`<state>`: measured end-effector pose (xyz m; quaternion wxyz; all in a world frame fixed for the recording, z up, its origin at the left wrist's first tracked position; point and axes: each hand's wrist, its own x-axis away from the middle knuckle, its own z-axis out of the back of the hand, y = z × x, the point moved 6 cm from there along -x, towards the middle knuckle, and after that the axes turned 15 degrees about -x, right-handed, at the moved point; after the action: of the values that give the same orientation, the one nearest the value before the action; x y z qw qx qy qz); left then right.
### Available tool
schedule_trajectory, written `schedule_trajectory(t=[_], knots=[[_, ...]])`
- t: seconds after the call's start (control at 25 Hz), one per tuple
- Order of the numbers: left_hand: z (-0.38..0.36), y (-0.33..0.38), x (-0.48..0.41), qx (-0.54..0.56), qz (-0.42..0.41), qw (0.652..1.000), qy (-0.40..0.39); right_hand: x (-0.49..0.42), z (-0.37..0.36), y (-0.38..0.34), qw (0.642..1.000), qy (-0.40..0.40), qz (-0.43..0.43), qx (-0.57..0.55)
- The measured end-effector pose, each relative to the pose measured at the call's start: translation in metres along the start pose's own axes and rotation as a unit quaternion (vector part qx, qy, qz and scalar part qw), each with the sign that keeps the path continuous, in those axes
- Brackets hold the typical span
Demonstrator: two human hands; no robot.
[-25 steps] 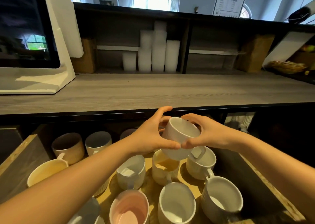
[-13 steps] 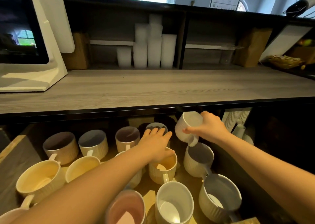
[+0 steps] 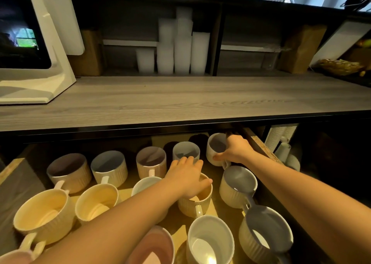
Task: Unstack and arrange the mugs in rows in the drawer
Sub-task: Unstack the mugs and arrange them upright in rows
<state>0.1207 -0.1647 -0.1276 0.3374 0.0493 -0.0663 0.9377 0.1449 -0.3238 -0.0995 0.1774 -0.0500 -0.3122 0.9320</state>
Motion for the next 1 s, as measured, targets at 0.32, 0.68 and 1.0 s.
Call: schedule_trajectory(t=[0.32,0.68,1.0], knots=[[0.0,-0.001,0.003,0.004,-0.001,1.0,-0.011,-0.002,-0.013,0.013,0.998,-0.051,-0.023,0.032],[0.047,-0.001,0.044,-0.037,-0.035,0.999,0.013,0.06,0.005,-0.033,0.979,-0.11,0.12,0.126],[0.073,-0.016,0.137,-0.027,-0.015,1.0,0.007,0.166,0.012,-0.084,0.949,-0.176,0.201,0.17]])
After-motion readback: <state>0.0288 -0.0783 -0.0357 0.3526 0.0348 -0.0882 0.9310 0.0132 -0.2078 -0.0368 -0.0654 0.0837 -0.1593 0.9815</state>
